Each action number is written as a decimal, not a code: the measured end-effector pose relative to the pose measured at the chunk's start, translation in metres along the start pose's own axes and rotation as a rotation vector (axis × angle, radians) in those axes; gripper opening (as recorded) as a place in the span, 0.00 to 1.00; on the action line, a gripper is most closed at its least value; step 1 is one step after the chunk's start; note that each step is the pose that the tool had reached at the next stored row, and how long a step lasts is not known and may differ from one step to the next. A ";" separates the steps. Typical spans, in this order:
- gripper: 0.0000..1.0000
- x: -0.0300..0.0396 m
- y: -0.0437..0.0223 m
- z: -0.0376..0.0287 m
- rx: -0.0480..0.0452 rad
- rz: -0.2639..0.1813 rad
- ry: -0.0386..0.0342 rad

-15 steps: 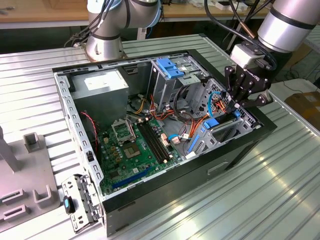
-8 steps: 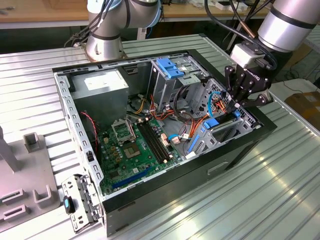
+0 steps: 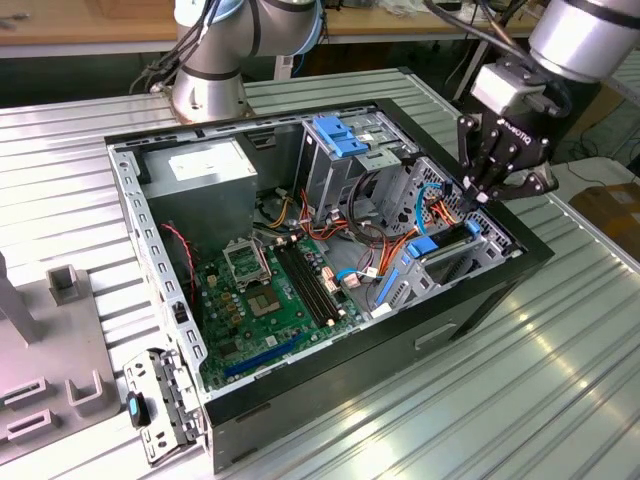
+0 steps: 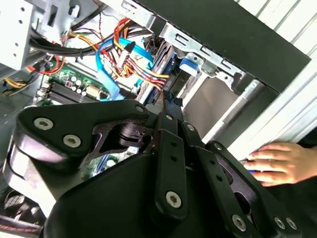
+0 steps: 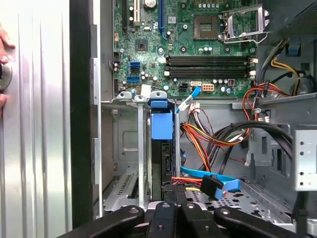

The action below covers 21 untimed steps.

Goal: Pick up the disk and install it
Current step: 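Insert the second disk wire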

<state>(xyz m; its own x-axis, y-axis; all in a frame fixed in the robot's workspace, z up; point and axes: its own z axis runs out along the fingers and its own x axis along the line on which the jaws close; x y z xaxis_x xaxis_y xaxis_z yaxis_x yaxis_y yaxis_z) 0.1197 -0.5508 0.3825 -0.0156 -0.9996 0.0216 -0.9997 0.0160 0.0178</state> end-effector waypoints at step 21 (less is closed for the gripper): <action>0.29 -0.0559 -0.0083 0.0030 -0.1018 0.004 0.1406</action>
<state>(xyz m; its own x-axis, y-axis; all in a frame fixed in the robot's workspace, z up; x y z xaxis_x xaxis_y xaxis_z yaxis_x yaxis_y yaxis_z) 0.1288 -0.4952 0.3782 -0.0093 -0.9868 0.1614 -0.9925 0.0288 0.1185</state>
